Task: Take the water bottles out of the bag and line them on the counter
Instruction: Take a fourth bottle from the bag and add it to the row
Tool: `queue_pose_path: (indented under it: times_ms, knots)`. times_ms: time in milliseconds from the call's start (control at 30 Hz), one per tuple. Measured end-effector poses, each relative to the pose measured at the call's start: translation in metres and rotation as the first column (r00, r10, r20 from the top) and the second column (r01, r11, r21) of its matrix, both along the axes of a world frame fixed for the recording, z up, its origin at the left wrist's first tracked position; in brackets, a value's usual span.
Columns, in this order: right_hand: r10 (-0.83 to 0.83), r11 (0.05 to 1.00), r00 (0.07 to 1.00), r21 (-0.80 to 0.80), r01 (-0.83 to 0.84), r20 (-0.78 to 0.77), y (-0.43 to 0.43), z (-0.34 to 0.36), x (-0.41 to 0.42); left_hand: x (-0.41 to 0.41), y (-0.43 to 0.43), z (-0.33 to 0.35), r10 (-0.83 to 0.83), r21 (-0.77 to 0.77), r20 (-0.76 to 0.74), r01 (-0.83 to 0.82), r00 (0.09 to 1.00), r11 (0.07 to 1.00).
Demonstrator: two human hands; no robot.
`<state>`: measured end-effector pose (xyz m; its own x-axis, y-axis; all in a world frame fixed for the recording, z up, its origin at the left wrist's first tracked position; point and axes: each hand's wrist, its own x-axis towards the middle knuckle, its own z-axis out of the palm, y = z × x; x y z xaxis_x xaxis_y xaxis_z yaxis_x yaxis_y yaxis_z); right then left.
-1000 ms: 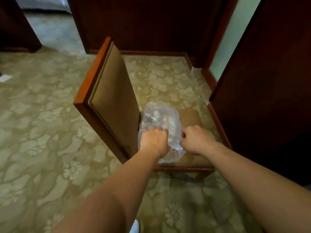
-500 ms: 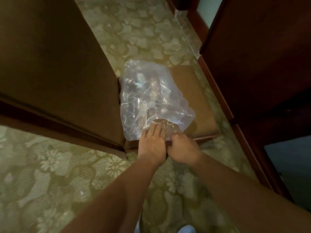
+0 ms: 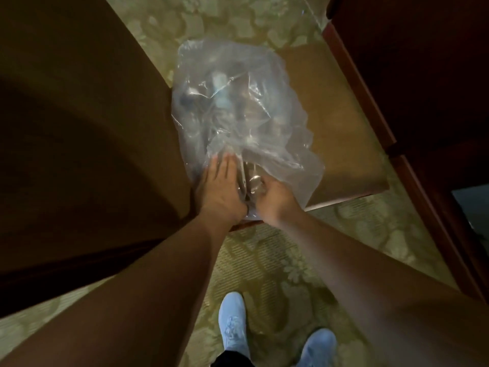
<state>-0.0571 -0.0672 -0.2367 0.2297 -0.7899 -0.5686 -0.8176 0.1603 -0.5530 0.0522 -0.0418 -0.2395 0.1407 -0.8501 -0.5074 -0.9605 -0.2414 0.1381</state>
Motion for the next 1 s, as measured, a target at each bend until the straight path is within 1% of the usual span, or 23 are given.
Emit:
queue_pose_path:
  times_ms: [67, 133, 267, 300, 367, 433, 500, 633, 733, 800, 867, 1000]
  knots:
    - [-0.108, 0.987, 0.993, 0.124, 0.102, 0.046, -0.005, -0.008, 0.01, 0.005, -0.005, -0.004, -0.029, 0.015, 0.013, 0.029, 0.999, 0.999]
    - [-0.176, 0.968, 0.984, 0.188, 0.167, 0.033, -0.006, -0.016, 0.019, 0.009, -0.003, -0.01, -0.057, -0.015, 0.031, 0.057, 0.998, 0.998]
    - [-0.189, 0.939, 0.982, 0.29, 0.186, -0.017, -0.003, -0.036, 0.031, 0.018, 0.003, -0.027, -0.103, -0.119, 0.014, 0.104, 0.995, 0.987]
    - [-0.242, 0.915, 0.97, 0.337, 0.221, 0.021, -0.003, -0.034, 0.034, 0.02, 0.003, -0.029, -0.115, -0.128, 0.021, 0.117, 0.993, 0.985]
    - [-0.391, 0.825, 0.914, 0.48, 0.297, 0.106, -0.007, -0.032, 0.038, 0.02, 0.003, -0.033, -0.136, -0.137, 0.031, 0.139, 0.99, 0.981]
    - [-0.44, 0.771, 0.889, 0.559, 0.304, 0.123, -0.012, -0.029, 0.039, 0.02, 0.004, -0.036, -0.14, -0.15, 0.022, 0.141, 0.99, 0.979]
    - [-0.446, 0.747, 0.881, 0.607, 0.271, 0.155, -0.016, -0.023, 0.037, 0.021, 0.003, -0.038, -0.145, -0.152, 0.021, 0.146, 0.989, 0.978]
    - [-0.414, 0.735, 0.892, 0.645, 0.208, 0.183, -0.02, -0.016, 0.032, 0.023, 0.0, -0.035, -0.171, -0.115, 0.015, 0.171, 0.985, 0.978]
    - [-0.44, 0.701, 0.877, 0.685, 0.201, 0.193, -0.021, -0.017, 0.031, 0.022, 0.002, -0.034, -0.185, -0.109, 0.025, 0.187, 0.982, 0.976]
    - [-0.409, 0.706, 0.893, 0.684, 0.18, 0.187, -0.022, -0.017, 0.029, 0.022, 0.001, -0.035, -0.177, -0.117, 0.026, 0.178, 0.984, 0.977]
    - [-0.406, 0.689, 0.896, 0.705, 0.168, 0.183, -0.022, -0.016, 0.029, 0.022, 0.001, -0.034, -0.173, -0.109, 0.01, 0.173, 0.985, 0.979]
    - [-0.333, 0.725, 0.934, 0.667, 0.168, 0.126, -0.026, -0.02, 0.033, 0.024, 0.0, -0.034, -0.17, -0.109, -0.068, 0.162, 0.983, 0.981]
